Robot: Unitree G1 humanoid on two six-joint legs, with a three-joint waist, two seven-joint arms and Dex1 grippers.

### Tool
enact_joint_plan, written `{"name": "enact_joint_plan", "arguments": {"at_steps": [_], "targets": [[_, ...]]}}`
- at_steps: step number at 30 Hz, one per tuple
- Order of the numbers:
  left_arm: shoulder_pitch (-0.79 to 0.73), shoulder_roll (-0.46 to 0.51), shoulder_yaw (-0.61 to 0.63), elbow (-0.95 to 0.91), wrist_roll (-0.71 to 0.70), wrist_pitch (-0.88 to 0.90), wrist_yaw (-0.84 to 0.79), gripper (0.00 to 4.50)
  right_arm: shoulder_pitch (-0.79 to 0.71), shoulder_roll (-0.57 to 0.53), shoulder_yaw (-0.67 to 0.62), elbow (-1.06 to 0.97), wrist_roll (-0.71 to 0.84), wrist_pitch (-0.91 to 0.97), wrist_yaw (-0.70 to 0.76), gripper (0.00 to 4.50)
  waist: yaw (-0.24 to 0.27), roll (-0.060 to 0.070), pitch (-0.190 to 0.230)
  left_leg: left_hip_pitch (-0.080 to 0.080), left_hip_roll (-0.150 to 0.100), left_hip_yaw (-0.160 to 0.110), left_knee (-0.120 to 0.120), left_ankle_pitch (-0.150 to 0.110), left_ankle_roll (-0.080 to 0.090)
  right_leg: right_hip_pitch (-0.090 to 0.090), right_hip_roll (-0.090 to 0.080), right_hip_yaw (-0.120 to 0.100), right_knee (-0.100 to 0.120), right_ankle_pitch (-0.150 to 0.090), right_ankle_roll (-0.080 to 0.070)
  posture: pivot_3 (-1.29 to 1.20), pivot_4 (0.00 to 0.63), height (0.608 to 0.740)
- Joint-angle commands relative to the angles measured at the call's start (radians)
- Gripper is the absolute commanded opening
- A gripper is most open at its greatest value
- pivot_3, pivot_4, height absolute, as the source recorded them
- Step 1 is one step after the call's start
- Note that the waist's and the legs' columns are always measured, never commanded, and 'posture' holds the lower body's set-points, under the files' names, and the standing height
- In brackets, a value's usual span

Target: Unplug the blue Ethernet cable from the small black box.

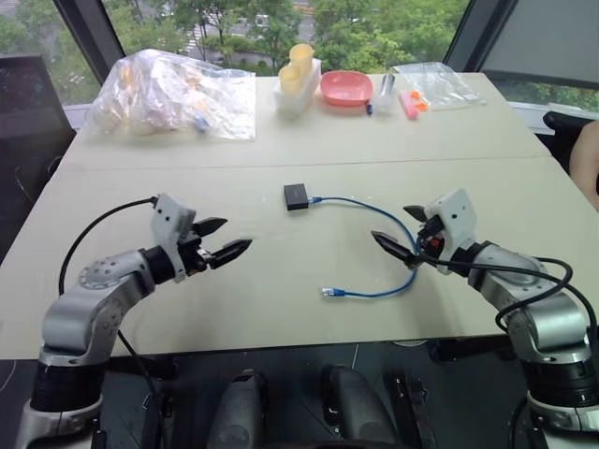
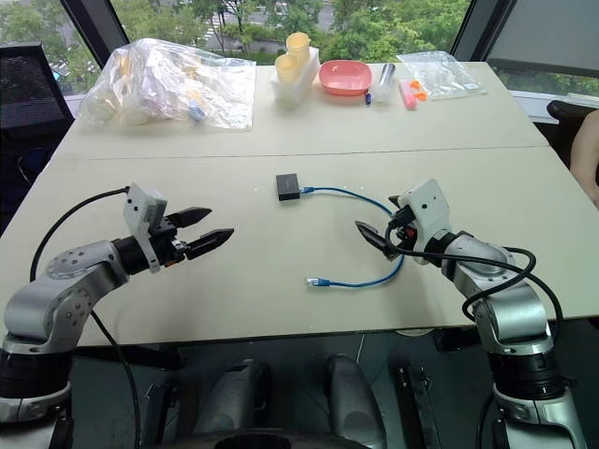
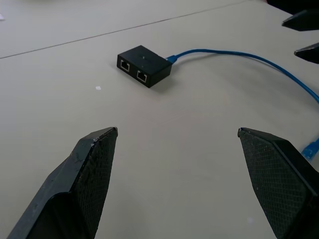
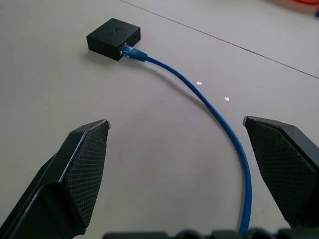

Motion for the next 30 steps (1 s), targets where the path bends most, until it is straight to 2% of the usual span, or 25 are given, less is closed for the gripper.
{"name": "enact_joint_plan", "arguments": {"at_steps": [1,13,18,24,30], "targets": [[-0.010,0.010,0.036,-0.016,-0.019,-0.013,0.000,3.99,-0.021,-0.002,-0.007,-0.011,-0.002,-0.023,0.009,4.50,0.000,0.000,0.000,0.000,0.000,0.000,0.000,0.000,0.000,0.000,0.000,0.000,0.000,0.000,0.000,0.00,0.150,0.740],[-0.038,0.016,0.025,0.014,-0.014,-0.019,0.000,3.99,-0.020,0.001,-0.015,-0.006,-0.009,-0.031,0.010,4.50,0.000,0.000,0.000,0.000,0.000,0.000,0.000,0.000,0.000,0.000,0.000,0.000,0.000,0.000,0.000,0.00,0.150,0.740],[-0.078,0.024,0.014,0.064,0.013,-0.051,-0.013,3.99,-0.070,0.000,0.015,0.049,-0.031,-0.058,0.025,4.50,-0.001,0.000,0.000,0.000,0.000,0.000,0.000,0.000,0.000,0.000,0.000,0.000,0.000,0.000,0.000,0.00,0.150,0.740],[-0.182,0.124,-0.012,0.213,0.017,-0.071,-0.180,3.99,-0.262,0.016,0.121,0.246,-0.084,-0.149,0.122,4.50,-0.006,0.000,0.000,0.001,0.000,0.001,0.000,0.000,0.000,-0.001,0.001,0.000,0.001,0.001,-0.002,0.00,0.150,0.740],[-0.276,0.207,-0.010,0.273,-0.064,0.018,-0.347,3.99,-0.506,0.079,0.251,0.623,-0.177,-0.307,0.277,4.50,-0.005,-0.001,0.000,-0.001,0.000,0.002,-0.001,0.000,0.000,-0.001,0.001,0.000,0.000,0.001,-0.001,0.00,0.150,0.740]]}}
